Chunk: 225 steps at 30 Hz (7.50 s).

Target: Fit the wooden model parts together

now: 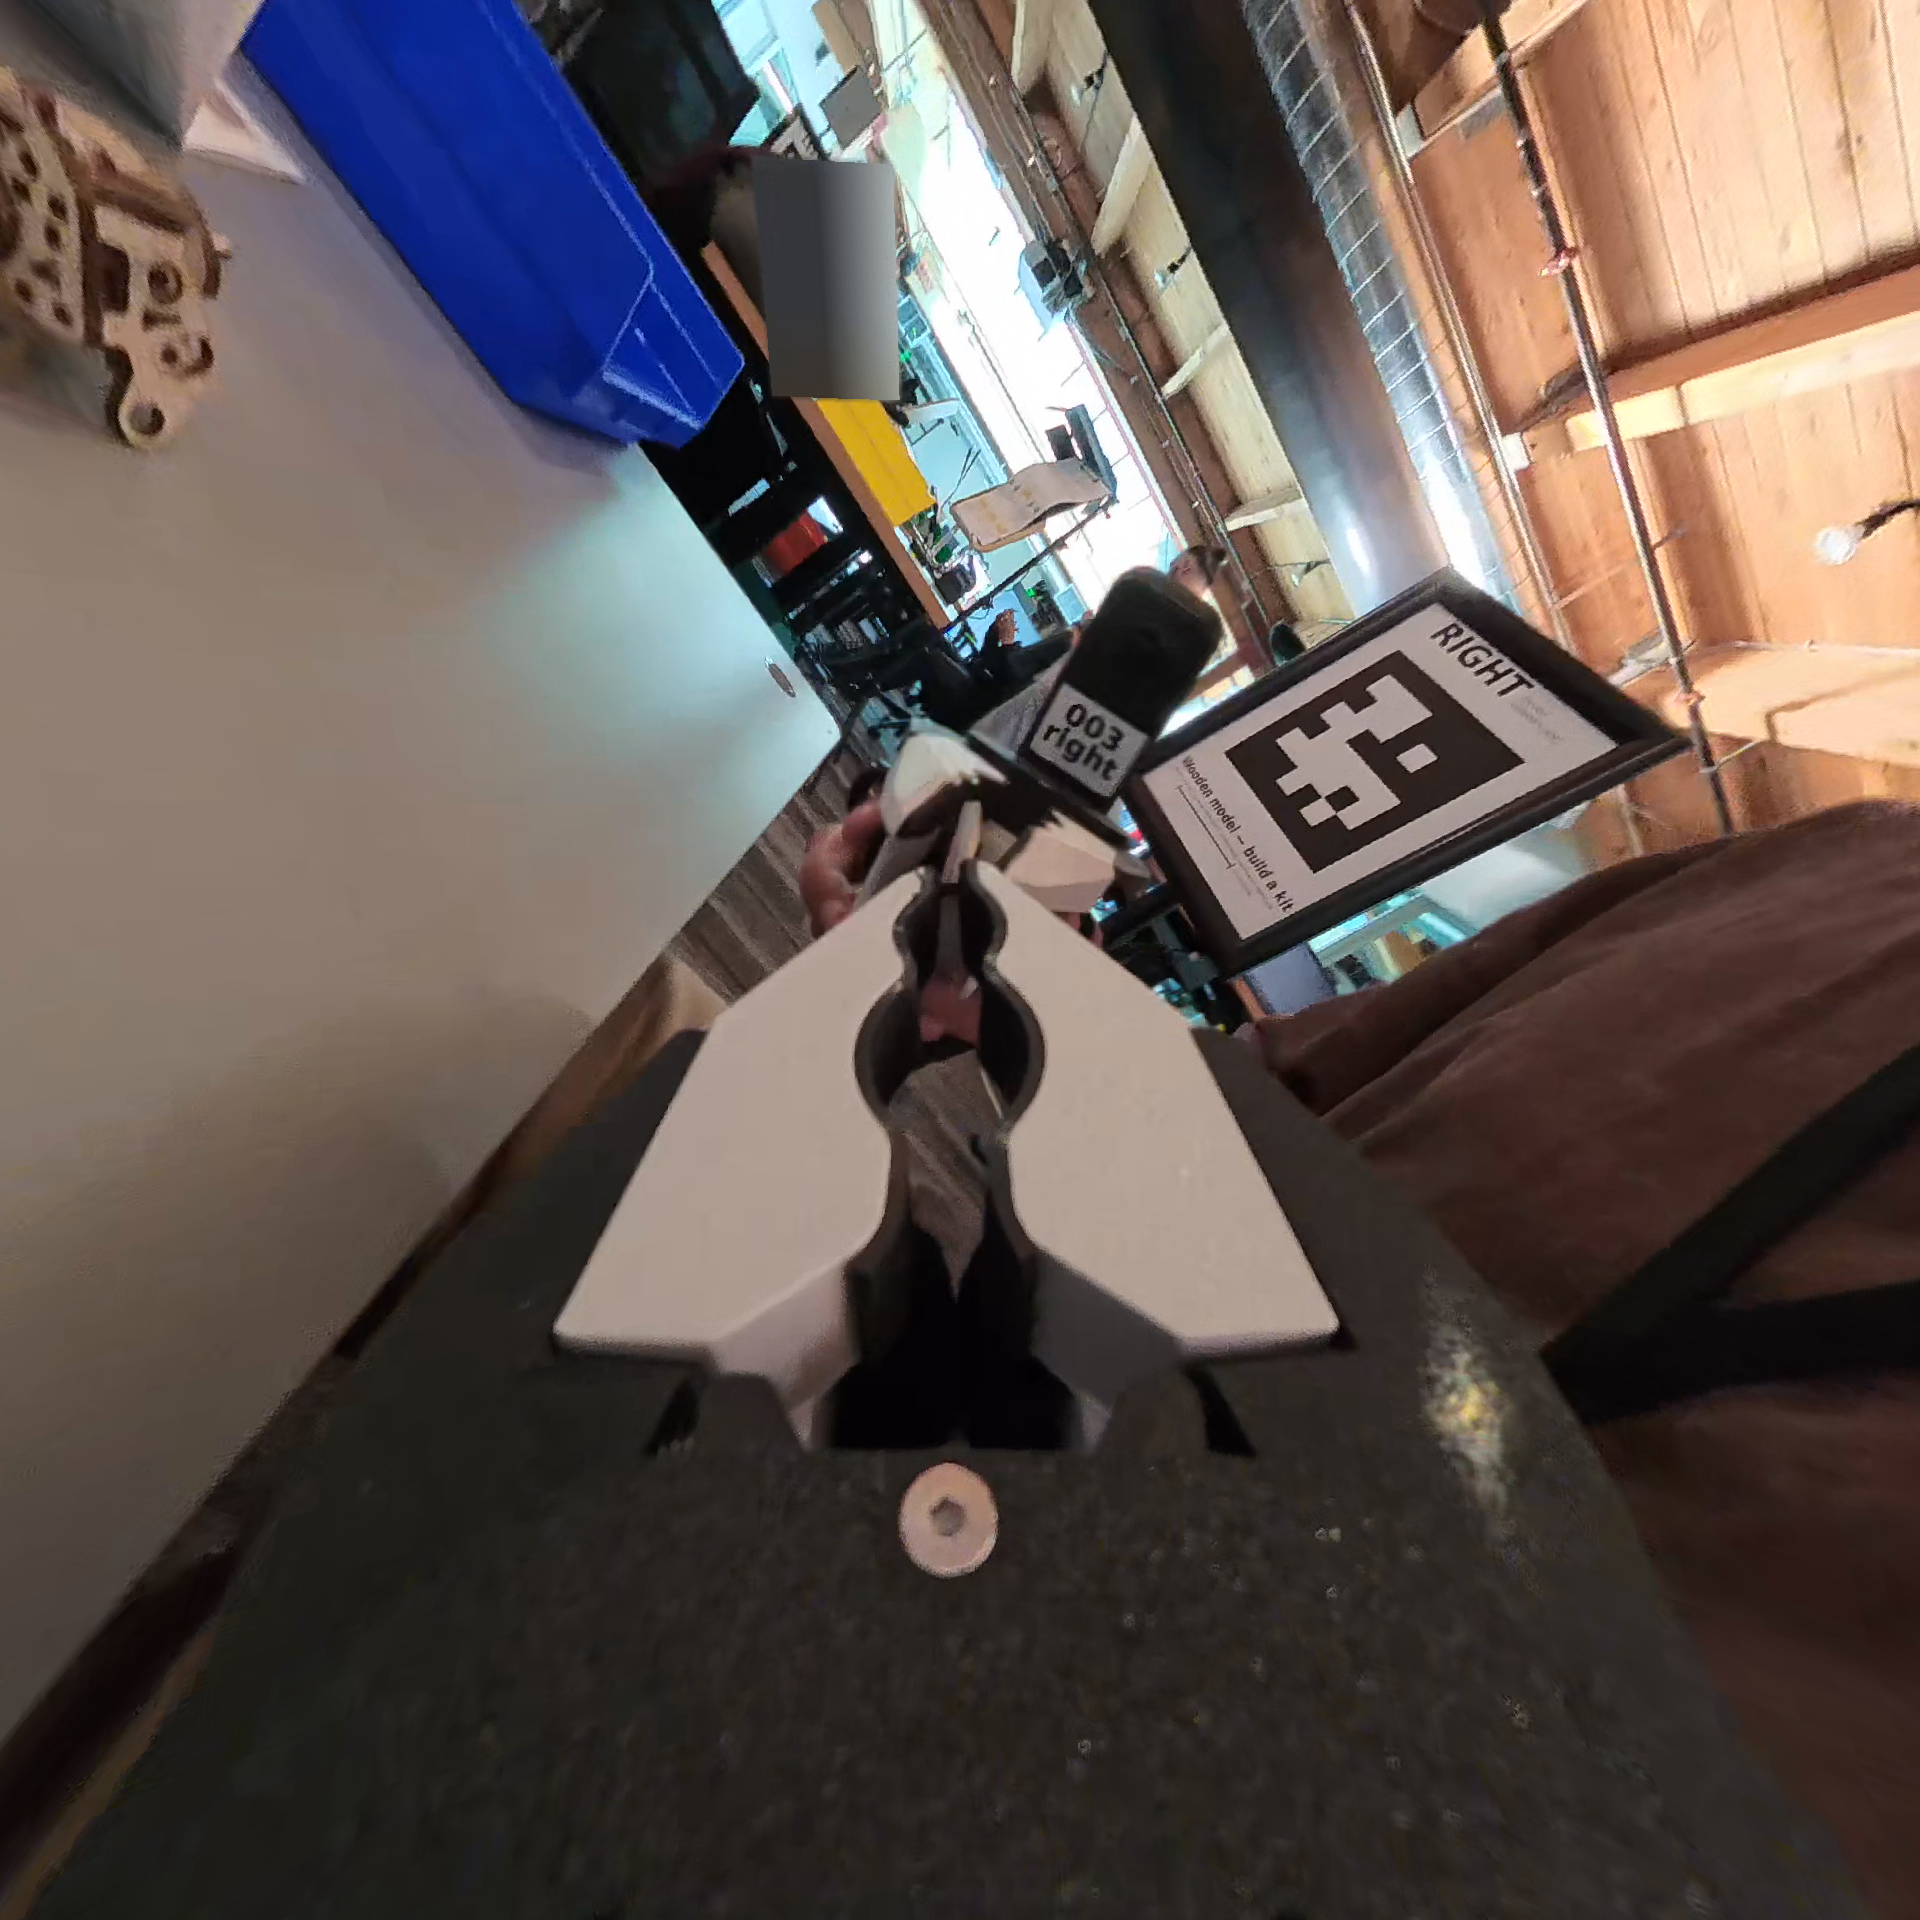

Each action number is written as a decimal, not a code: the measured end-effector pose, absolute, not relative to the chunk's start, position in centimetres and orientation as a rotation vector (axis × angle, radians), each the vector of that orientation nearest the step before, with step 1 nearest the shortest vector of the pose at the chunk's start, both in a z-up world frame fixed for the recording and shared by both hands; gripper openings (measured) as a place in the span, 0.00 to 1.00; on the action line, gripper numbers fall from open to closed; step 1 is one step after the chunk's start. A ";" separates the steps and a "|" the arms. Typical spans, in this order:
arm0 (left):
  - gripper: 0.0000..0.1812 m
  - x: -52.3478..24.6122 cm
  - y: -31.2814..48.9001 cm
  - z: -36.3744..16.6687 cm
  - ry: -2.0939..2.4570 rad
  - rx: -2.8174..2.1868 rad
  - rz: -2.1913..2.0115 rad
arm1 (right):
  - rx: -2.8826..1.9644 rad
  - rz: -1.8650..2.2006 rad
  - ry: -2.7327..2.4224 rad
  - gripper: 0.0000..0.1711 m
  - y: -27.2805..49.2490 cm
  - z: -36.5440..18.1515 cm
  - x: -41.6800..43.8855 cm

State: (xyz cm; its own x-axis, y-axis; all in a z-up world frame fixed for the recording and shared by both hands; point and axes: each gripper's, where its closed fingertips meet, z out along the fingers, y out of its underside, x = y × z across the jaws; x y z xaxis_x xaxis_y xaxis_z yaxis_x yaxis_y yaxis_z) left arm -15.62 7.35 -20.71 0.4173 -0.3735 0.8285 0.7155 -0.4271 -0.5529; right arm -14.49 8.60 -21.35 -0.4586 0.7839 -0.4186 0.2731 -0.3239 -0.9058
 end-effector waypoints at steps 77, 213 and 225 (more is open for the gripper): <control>0.21 -19.4 25.4 -9.5 -0.104 -1.561 -0.982 | -1.337 1.913 -1.155 0.01 24.7 -11.3 -14.4; 0.22 -21.0 23.3 -7.8 -0.005 -1.665 -0.644 | -1.447 1.696 -1.247 0.02 23.2 -6.6 -16.3; 0.22 -20.3 23.4 -7.5 0.013 -1.669 -0.647 | -1.342 1.567 -1.430 0.03 22.3 -5.8 -17.2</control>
